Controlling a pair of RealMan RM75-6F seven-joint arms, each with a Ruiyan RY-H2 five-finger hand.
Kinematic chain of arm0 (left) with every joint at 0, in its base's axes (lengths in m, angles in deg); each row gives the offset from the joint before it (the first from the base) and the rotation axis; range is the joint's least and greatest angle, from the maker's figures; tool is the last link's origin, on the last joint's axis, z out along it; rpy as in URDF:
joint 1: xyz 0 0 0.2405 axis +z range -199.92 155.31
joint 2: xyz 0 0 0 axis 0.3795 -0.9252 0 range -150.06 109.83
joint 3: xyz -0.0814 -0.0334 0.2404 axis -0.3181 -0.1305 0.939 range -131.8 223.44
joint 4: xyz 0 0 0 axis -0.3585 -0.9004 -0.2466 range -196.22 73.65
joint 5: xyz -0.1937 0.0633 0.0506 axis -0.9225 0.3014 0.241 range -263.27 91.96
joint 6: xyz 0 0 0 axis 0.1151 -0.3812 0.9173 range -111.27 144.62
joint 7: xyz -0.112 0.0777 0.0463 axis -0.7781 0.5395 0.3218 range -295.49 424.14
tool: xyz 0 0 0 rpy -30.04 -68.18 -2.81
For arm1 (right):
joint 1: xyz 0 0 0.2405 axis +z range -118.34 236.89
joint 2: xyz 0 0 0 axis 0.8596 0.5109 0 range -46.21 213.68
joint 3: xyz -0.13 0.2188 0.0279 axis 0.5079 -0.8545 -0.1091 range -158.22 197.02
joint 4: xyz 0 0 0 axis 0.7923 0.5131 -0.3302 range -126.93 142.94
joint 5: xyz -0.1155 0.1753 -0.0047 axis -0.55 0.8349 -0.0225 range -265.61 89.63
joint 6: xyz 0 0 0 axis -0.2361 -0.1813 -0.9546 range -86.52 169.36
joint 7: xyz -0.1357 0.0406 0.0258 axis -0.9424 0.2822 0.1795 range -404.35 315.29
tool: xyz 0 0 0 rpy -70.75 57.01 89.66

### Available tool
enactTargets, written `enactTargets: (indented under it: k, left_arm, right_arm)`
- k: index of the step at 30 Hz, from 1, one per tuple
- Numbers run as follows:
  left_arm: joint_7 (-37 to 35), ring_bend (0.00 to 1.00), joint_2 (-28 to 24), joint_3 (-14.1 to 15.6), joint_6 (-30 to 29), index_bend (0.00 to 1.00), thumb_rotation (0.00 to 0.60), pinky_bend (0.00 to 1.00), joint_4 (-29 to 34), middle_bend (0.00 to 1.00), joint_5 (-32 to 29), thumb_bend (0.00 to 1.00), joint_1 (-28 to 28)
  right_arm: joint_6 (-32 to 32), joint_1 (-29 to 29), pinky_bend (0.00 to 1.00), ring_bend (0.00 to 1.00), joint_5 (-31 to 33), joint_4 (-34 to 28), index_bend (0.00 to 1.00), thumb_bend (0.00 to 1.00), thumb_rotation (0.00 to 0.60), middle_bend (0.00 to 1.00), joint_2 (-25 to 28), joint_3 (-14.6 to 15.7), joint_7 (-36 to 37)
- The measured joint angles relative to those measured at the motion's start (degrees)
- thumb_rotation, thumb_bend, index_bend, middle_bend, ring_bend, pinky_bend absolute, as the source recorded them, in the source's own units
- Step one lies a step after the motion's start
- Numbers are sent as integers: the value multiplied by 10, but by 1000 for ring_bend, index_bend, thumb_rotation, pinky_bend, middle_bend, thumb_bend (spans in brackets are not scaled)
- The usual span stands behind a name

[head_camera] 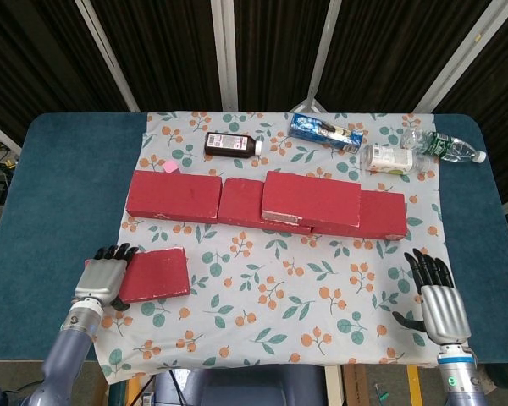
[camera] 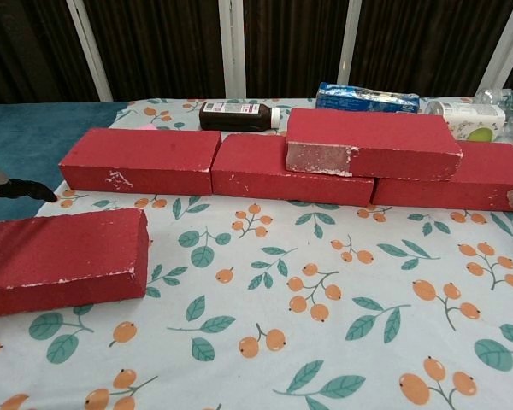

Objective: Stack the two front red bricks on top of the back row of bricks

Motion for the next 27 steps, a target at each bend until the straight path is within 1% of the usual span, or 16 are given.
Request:
enactTargets:
  k: [18, 27]
  left_arm:
    - [10, 0, 29, 9, 0, 0, 600, 29, -34, 0, -23, 0, -16]
    - [14, 0, 42, 8, -4, 0, 600, 42, -46, 0, -35, 0, -23]
  right_arm:
    - [-12, 1, 0, 0, 5, 4, 0, 153, 600, 0, -3, -6, 0]
    - [-15, 1, 0, 0, 8, 5, 0, 153, 600, 0, -3, -9, 2]
